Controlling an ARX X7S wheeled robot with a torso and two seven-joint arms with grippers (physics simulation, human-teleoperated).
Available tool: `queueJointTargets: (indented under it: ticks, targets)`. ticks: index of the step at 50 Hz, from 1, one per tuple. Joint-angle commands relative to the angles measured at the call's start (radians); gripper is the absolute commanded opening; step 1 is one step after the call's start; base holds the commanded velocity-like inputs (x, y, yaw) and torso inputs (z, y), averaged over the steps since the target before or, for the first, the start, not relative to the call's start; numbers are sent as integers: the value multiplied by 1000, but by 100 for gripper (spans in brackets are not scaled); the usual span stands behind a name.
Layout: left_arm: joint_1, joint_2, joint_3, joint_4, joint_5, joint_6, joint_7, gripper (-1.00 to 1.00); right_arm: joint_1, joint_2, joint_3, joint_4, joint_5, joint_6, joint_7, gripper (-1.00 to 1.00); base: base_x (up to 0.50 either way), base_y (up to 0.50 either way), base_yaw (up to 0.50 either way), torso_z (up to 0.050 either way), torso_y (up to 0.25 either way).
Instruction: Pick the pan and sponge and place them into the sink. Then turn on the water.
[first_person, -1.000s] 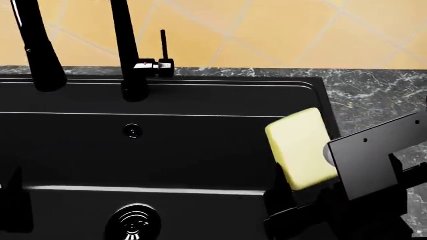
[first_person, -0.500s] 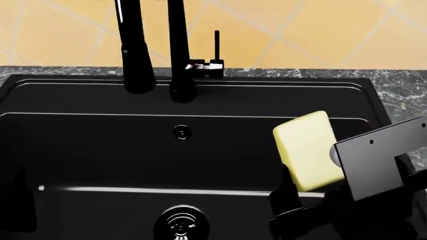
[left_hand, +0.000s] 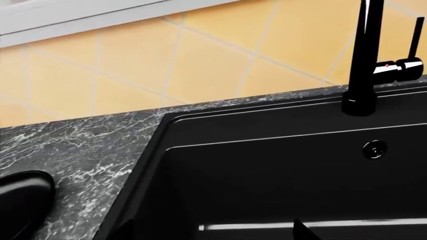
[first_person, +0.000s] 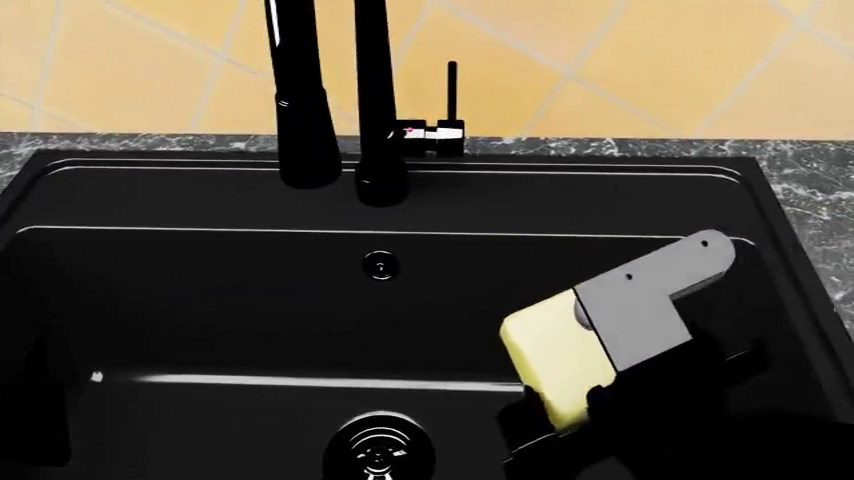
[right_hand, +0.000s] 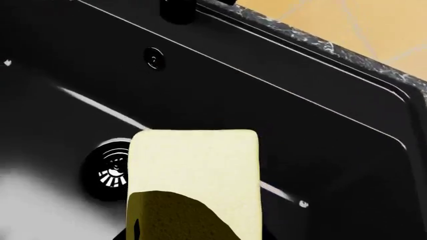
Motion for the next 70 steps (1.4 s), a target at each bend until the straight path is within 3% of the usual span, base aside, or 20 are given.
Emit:
queueJointTargets:
  ticks: [1, 20, 44, 62, 63, 70]
  targets:
    - [-4, 21, -25, -15, 8, 7, 39, 100, 59, -122, -49, 198, -56, 28, -67, -100, 0, 0, 0, 0, 0]
    - [-16, 31, 13, -25, 21, 13, 29, 100, -52, -232, -97, 418, -193, -185, -56, -100, 0, 0, 0, 0, 0]
    - [-2, 24, 17, -33, 25, 35, 29, 100, 19, -365, -172, 795, -300, -334, -180, -100, 0, 0, 0, 0, 0]
    - [-12, 23, 29, -41, 24, 39, 27, 100, 17, -351, -179, 802, -293, -316, -193, -100, 0, 0, 0, 0, 0]
    - [-13, 25, 35, -45, 29, 43, 26, 100, 16, -348, -183, 794, -295, -313, -191, 100, 0, 0, 0, 0, 0]
    - [1, 17, 23, -37, 20, 47, 29, 100, 1, -315, -162, 717, -270, -280, -157, 100, 0, 0, 0, 0, 0]
